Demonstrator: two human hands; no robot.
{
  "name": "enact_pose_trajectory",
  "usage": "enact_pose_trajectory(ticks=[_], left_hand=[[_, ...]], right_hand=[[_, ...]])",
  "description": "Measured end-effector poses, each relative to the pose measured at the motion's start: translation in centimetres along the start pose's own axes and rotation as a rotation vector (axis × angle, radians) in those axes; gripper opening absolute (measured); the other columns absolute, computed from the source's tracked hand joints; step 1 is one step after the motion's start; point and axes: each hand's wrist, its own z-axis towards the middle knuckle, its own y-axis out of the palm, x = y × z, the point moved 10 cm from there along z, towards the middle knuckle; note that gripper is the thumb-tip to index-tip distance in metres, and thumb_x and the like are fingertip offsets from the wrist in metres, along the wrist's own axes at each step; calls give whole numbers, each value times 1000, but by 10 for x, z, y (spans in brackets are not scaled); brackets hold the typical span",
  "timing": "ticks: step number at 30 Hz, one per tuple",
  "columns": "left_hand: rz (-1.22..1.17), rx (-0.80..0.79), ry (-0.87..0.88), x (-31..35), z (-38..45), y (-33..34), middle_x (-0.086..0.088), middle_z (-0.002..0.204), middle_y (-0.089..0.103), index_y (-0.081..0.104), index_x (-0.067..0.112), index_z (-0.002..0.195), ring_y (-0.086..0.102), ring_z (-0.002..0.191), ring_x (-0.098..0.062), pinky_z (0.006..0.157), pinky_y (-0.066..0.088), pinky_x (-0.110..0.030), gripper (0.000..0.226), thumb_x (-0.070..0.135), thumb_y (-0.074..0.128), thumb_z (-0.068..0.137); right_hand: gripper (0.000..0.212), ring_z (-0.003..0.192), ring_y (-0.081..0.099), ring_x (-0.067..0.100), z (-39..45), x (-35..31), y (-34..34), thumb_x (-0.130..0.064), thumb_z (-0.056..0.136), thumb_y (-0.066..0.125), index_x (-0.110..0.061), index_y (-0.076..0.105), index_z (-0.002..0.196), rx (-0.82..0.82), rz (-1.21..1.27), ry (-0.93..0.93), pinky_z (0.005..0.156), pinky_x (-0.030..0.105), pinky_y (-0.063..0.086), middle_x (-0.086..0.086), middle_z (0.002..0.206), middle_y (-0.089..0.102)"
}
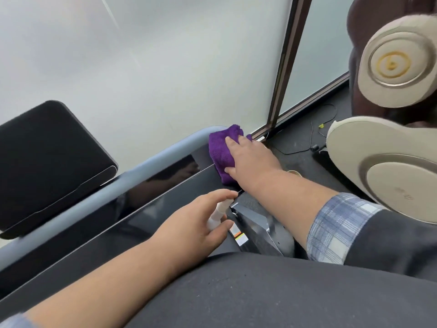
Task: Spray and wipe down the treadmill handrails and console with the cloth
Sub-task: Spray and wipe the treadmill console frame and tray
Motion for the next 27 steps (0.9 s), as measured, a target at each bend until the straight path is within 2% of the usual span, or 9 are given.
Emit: enact_pose_trajectory(ticks=[2,5,10,13,15,19,24,27], left_hand=[[21,-36,42,10,3,5,40,96,51,25,75,116,50,94,16,82,38,-9,56,41,61,90],[36,-69,102,25,7,9,39,97,50,26,67,122,52,95,12,83,39,-10,54,42,61,90],[72,-127,209,42,2,10,40,103,50,24,74,119,52,98,10,85,41,-13,57,41,60,90],[83,-166,281,49,-9,4,48,109,43,20,79,114,51,100,13,83,39,-9,61,40,60,90],[81,-182,324,51,-18,0,45,109,46,19,80,114,51,102,12,86,41,-11,62,41,61,91],[99,-214,386,45,-40,-3,45,118,43,17,80,116,47,106,18,88,37,-6,59,46,59,91],[74,-228,410,35,-67,-10,42,109,47,34,66,115,49,101,20,80,32,2,43,41,60,92],[67,-239,433,31,-84,-9,43,105,49,31,72,115,52,95,18,78,34,0,50,42,62,90]], right_hand=[[82,130,42,32,-19,6,2,-52,92,60,-27,16,157,1,0,26,101,44,44,5,155,31],[82,131,40,33,-45,15,7,-50,93,59,-26,13,157,-23,-4,66,101,46,43,6,157,28],[79,134,37,34,-82,24,9,-36,96,55,-26,8,158,-34,-25,132,106,47,42,7,160,22],[80,137,36,33,-97,31,13,-44,96,58,-28,10,158,-34,12,199,107,47,42,5,160,24],[82,136,38,33,-106,36,18,-49,93,61,-30,12,157,-30,28,258,106,48,42,4,159,27],[82,138,36,33,-131,45,27,-46,93,62,-30,13,157,-40,35,355,110,48,39,4,158,30],[77,139,35,32,-181,52,32,-39,97,59,-31,12,158,-41,71,486,108,47,40,2,157,31],[73,127,46,33,-215,59,38,-37,98,57,-33,14,157,-59,73,570,101,47,45,4,149,40]])
